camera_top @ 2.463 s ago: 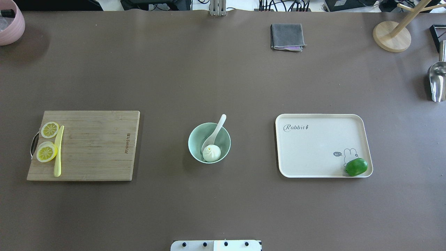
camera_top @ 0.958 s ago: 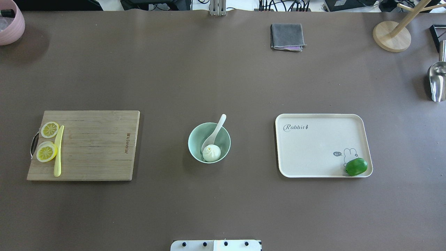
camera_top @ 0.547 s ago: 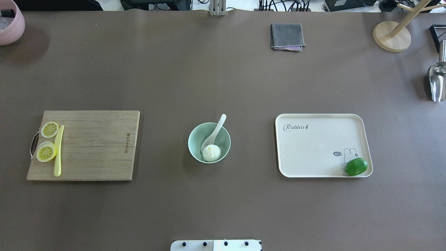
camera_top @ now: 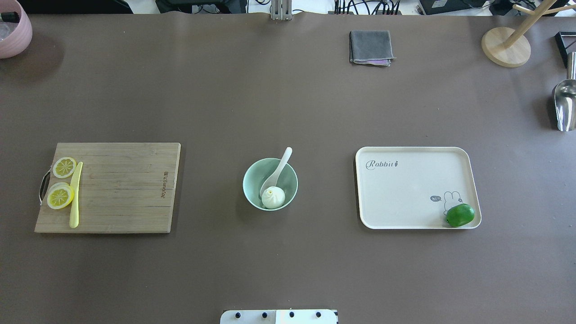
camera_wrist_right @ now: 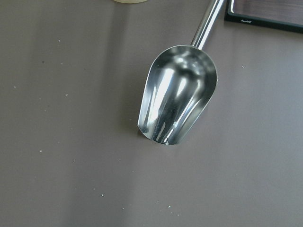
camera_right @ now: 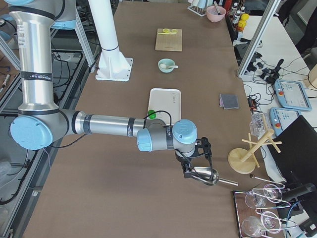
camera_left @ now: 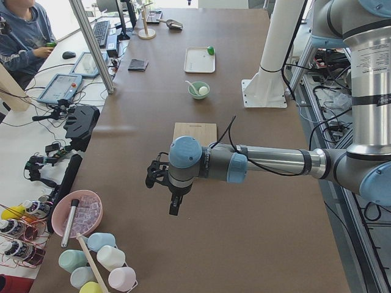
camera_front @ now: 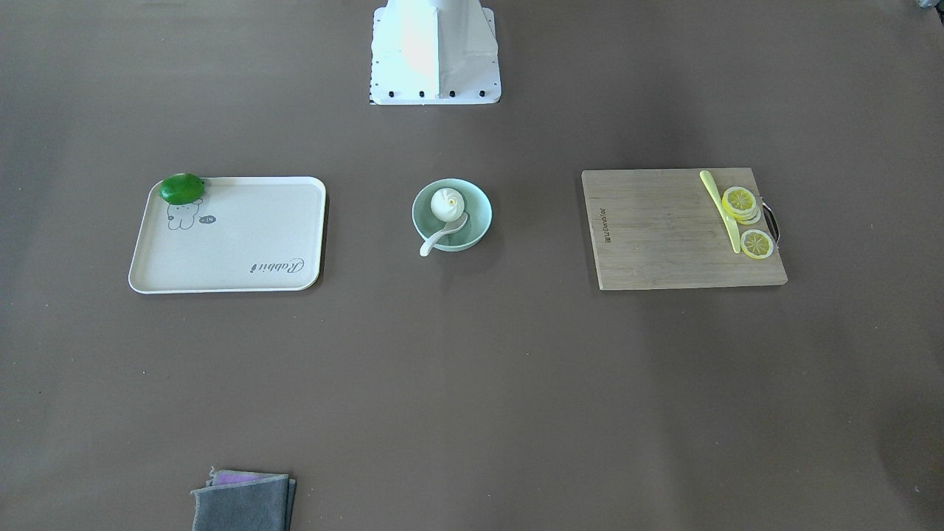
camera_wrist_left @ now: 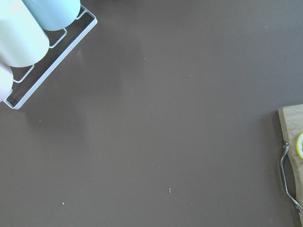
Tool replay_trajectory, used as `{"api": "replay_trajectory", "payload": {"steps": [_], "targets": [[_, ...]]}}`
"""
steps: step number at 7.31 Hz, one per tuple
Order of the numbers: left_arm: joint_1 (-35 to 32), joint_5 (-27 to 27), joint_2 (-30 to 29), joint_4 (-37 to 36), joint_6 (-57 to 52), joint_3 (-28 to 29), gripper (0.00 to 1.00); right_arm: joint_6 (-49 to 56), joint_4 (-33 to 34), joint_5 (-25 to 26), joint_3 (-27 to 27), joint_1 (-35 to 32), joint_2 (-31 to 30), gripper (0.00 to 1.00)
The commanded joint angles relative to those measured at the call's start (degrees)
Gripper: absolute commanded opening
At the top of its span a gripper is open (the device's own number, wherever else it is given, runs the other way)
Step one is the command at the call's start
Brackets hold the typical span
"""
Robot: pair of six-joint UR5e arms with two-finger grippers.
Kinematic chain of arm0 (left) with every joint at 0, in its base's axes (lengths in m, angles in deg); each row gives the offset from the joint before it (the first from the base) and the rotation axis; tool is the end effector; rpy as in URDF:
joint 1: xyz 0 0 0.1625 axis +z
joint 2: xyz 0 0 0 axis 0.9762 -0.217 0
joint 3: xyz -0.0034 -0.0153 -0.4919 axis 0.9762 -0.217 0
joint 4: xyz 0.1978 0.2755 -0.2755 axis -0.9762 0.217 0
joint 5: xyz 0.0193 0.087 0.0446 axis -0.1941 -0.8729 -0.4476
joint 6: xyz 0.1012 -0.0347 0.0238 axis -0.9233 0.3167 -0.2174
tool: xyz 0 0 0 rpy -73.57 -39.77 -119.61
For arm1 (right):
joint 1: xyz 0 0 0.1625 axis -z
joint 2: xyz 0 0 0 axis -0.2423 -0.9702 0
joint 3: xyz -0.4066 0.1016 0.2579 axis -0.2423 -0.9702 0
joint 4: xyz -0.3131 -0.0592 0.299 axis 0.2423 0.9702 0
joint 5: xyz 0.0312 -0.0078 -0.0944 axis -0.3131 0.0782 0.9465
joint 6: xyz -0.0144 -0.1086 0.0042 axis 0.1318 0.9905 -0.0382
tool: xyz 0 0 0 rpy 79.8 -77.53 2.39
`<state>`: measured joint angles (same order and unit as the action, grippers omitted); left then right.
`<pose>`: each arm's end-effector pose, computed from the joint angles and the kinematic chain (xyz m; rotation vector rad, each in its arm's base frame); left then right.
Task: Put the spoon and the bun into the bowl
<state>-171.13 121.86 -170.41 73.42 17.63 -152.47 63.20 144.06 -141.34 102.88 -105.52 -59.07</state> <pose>-0.0838 -0.4551 0.6770 0.2144 0.7869 0.0755 0.0700 -0.5187 0.7324 0.1805 -0.7680 -0.1025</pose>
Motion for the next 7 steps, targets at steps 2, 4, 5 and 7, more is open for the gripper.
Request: {"api": "replay_trajectory", "payload": {"steps": [2, 4, 5, 7], "targets": [[-0.11, 3.46, -1.34, -0.63, 0.0, 1.02, 0.98, -0.32, 0.58, -0.21, -0.33, -0.35, 0.76, 1.0], [-0.02, 3.9, -1.43, 0.24, -0.79, 4.78, 0.98, -0.68, 0.68, -0.46, -0.24, -0.96, 0.25, 1.0], [-0.11, 3.82, -1.09, 0.33, -0.8, 4.54, 0.98, -0.68, 0.15, -0.99, 0.11, -2.01, -0.89, 1.0], [-0.11, 3.82, -1.69, 0.33, -0.71, 4.46, 0.98, -0.59, 0.41, -0.47, -0.5, -2.02, -0.29, 1.0]]}}
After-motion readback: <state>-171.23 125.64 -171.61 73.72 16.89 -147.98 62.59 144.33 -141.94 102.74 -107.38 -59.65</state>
